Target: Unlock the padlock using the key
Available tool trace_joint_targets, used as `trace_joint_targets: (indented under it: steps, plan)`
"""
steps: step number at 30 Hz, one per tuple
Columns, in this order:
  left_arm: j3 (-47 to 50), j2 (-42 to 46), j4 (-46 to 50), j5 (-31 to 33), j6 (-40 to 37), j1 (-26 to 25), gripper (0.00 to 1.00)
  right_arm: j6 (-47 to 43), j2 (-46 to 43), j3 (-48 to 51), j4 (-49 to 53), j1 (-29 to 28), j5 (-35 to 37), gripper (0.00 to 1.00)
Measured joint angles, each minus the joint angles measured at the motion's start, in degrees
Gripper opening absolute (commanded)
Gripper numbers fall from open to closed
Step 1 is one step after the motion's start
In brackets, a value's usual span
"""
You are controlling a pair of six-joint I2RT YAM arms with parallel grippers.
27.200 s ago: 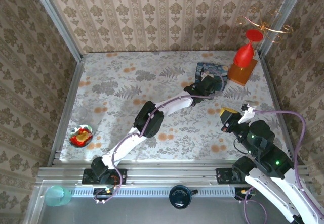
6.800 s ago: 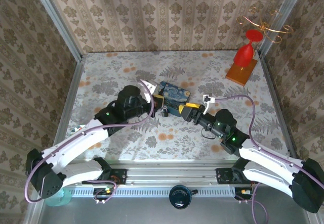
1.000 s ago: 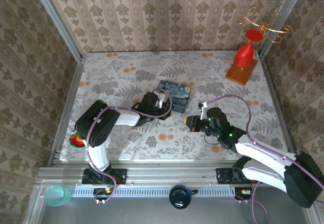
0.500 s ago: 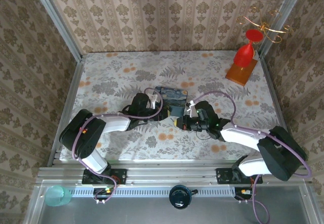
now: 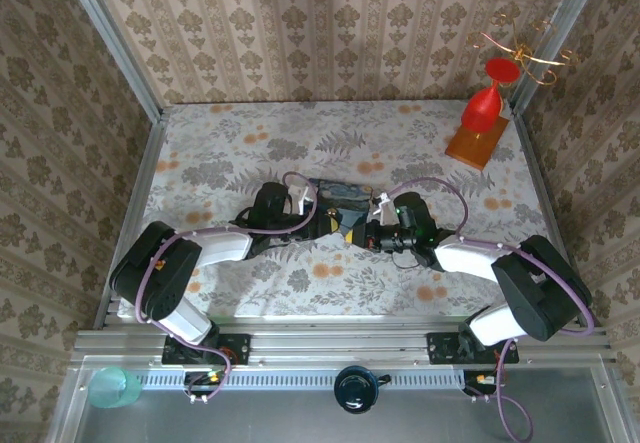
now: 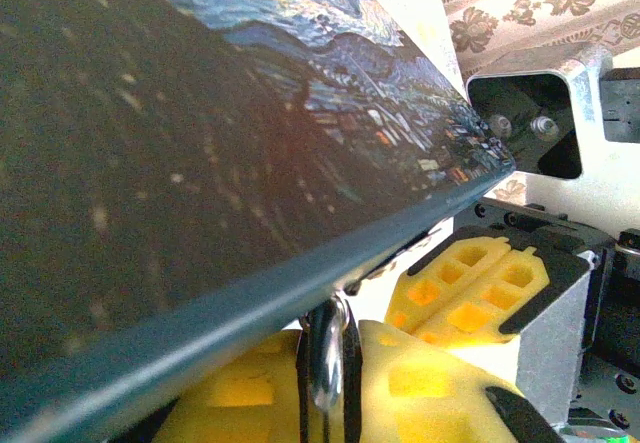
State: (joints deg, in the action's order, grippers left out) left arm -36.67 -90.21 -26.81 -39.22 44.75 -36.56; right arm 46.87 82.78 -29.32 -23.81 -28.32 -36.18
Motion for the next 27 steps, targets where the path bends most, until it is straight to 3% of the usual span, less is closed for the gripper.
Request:
trace_joint_targets:
  steps: [18,27]
  plan:
    - [0.1,0.0,-2.3,-2.8,3.4,0.3,0.02,2.1,0.2,2.3,-6.0,1.9,-6.1,0.00]
    - [1.6,-0.6,-9.8,-2.9,8.2,0.3,0.00,6.3,1.8,3.9,-13.7,3.0,-7.2,0.00]
